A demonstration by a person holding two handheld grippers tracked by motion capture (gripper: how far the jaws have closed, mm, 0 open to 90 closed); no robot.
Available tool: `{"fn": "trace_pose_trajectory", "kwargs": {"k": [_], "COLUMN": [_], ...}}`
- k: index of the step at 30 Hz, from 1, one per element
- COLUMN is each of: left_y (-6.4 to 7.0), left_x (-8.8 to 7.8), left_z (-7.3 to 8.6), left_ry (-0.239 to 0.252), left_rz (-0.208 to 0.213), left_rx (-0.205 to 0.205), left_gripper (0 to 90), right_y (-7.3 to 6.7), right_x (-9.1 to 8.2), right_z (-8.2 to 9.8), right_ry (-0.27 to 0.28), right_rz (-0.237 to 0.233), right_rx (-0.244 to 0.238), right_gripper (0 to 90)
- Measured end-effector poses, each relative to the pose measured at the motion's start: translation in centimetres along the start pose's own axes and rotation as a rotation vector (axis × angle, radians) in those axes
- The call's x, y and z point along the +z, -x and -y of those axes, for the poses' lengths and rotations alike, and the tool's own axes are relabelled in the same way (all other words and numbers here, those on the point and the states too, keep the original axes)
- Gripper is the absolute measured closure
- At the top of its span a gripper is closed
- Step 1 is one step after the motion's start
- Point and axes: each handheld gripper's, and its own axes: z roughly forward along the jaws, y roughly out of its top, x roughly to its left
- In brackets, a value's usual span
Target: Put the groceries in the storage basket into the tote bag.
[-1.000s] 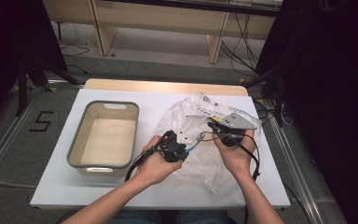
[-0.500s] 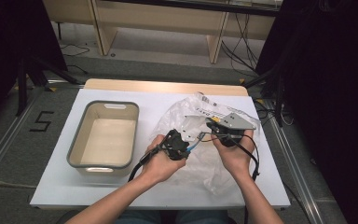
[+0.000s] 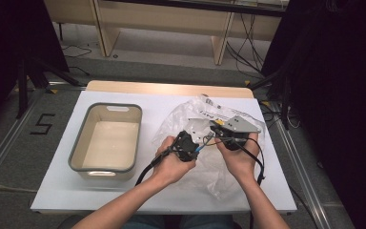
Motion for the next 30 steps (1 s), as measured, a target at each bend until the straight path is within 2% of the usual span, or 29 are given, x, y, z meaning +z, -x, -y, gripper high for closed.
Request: {"fn": "trace_pose_trajectory", "kwargs": {"k": [6, 10, 14, 16, 18, 20, 24, 30], "left_y": [0.0, 0.0, 0.0, 0.1, 0.1, 0.1, 0.3, 0.3], "left_x": [0.9, 1.5, 2.1, 2.4, 2.6, 2.6, 1.9, -1.2], "left_z": [-0.2, -0.3, -0.3, -0.3, -0.3, -0.3, -0.1, 0.5], "left_ry": [0.023, 0.02, 0.028, 0.032, 0.034, 0.049, 0.083, 0.139], "left_rz": [-0.015, -0.021, -0.036, -0.046, -0.052, -0.057, -0.06, -0.05], "left_rx": [0.01, 0.02, 0.034, 0.054, 0.07, 0.09, 0.104, 0.108], "left_gripper": [81.3, 81.2, 81.1, 80.8, 79.2, 72.6, 60.0, 52.0], "right_y": [-0.1, -0.1, 0.0, 0.0, 0.1, 0.2, 0.2, 0.3], "right_x": [0.1, 0.1, 0.1, 0.1, 0.0, 0.0, 0.1, 0.0], "right_z": [0.0, 0.1, 0.1, 0.1, 0.1, 0.1, 0.3, 0.5], "right_ry": [-0.004, -0.002, -0.004, -0.005, -0.007, -0.007, -0.015, -0.02], "right_rz": [-0.002, -0.003, -0.003, -0.003, -0.002, -0.001, 0.0, -0.003], "right_rx": [0.001, 0.002, 0.004, 0.003, 0.005, 0.005, 0.007, 0.007], "right_gripper": [90.0, 90.0, 90.0, 90.0, 90.0, 90.0, 90.0, 90.0]}}
